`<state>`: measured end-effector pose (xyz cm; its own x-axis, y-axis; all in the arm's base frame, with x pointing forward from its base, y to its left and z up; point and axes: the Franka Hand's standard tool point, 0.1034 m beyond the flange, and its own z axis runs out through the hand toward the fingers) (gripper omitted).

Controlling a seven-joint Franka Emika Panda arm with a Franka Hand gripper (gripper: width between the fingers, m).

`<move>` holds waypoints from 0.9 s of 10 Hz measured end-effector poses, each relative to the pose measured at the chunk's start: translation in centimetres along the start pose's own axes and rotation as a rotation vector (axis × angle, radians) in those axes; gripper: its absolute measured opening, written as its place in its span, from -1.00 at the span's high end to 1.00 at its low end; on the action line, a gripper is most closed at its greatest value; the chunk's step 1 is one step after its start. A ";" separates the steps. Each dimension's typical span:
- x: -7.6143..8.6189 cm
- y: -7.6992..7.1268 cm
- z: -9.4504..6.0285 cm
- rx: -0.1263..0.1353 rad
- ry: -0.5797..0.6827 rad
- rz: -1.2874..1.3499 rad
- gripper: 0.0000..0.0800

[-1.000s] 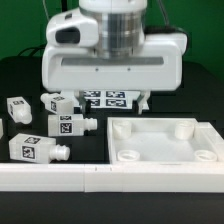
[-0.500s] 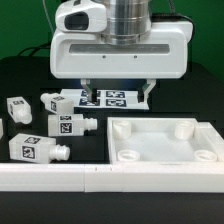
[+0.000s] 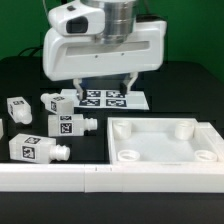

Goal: Assemble one leg

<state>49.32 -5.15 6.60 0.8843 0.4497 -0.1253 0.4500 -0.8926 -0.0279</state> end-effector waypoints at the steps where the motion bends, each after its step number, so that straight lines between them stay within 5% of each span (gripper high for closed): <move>1: 0.1 -0.1 0.1 0.000 -0.001 -0.060 -0.62; 4: -0.3 -0.1 0.5 0.010 -0.015 -0.148 -0.62; 5: -1.8 1.1 1.9 0.021 -0.039 -0.155 -0.62; 8: -6.3 1.7 4.2 0.013 -0.152 -0.194 -0.62; 9: -6.7 1.6 3.8 0.073 -0.250 -0.145 -0.62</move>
Offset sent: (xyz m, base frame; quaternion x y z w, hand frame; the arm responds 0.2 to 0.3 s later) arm 0.0000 0.0000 0.0000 0.0000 -0.0650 0.0000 0.9979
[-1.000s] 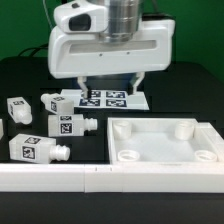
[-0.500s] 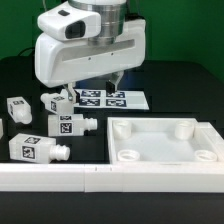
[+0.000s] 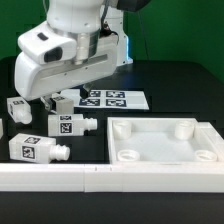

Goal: Assemble one leg

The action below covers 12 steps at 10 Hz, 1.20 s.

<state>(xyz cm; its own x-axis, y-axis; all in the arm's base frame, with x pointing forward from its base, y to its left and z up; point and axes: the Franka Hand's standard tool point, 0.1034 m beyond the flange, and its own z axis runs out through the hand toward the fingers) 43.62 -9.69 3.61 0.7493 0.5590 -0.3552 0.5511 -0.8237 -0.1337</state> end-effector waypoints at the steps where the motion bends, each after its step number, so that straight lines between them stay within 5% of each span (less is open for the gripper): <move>1: 0.9 0.3 -0.5 -0.007 -0.036 0.002 -0.62; 3: 0.8 -0.7 0.0 0.025 -0.133 -0.009 -0.62; 5: 0.3 -0.7 -0.4 -0.012 -0.256 -0.034 -0.62; 6: 0.2 -1.4 -0.1 -0.066 -0.332 -0.063 -0.62; 8: 0.2 -1.5 0.8 -0.034 -0.409 -0.109 -0.62; 10: 0.5 -2.0 1.0 -0.030 -0.496 -0.100 -0.62; 11: 0.4 -1.6 1.0 -0.032 -0.498 -0.125 -0.62; 12: -0.7 0.4 0.4 -0.076 -0.526 -0.195 -0.62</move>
Offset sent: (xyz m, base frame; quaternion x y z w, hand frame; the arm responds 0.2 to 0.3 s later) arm -0.0061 -0.0326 0.0158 -0.0466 -0.2384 -0.0253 0.9697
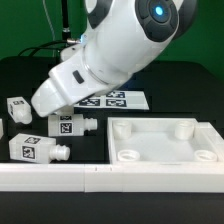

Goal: Assemble one leg

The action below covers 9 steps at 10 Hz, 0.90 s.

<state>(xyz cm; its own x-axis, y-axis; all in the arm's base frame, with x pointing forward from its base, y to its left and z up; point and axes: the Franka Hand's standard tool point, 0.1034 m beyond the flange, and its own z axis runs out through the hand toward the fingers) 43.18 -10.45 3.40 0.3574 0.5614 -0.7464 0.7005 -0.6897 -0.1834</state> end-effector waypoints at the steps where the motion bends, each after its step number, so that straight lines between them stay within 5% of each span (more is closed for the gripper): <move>1: -1.4 0.7 -0.7 -0.075 -0.042 0.006 -0.62; 2: -1.6 0.4 -1.0 -0.107 -0.032 0.022 -0.62; 7: -1.2 -0.1 -0.3 -0.115 -0.012 0.126 -0.62; 8: -0.7 -0.4 -0.1 -0.105 0.000 0.203 -0.62; 9: -0.2 -0.5 0.3 -0.040 0.026 0.253 -0.62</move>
Offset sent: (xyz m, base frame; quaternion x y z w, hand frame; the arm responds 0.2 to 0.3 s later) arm 0.0000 0.0000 0.0000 0.0000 0.0000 0.0000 1.0000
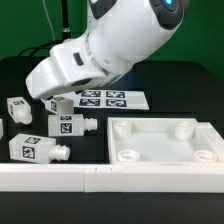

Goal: Assemble one leg

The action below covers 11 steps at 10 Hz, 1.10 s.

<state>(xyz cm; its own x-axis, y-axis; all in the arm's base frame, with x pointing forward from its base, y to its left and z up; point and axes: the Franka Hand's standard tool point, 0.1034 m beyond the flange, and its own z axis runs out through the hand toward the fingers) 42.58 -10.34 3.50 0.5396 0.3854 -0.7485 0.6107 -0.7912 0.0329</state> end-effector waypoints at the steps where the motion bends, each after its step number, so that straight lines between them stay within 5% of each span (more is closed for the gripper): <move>1: 0.0 0.5 0.1 0.003 0.006 -0.012 -0.62; 5: 0.1 0.3 0.3 0.003 -0.005 0.011 -0.62; 8: 0.4 -1.2 2.9 0.014 -0.050 0.034 -0.62; 10: 0.3 -1.3 3.4 0.017 -0.056 0.031 -0.62; 11: 0.3 -1.3 3.4 0.017 -0.056 0.031 -0.32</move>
Offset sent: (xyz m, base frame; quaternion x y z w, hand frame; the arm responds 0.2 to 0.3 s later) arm 0.0000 0.0000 0.0000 0.0000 0.0000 0.0000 1.0000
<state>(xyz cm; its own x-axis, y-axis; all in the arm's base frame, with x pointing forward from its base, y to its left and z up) 40.04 -10.78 0.99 0.5246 0.3340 -0.7831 0.5840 -0.8105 0.0456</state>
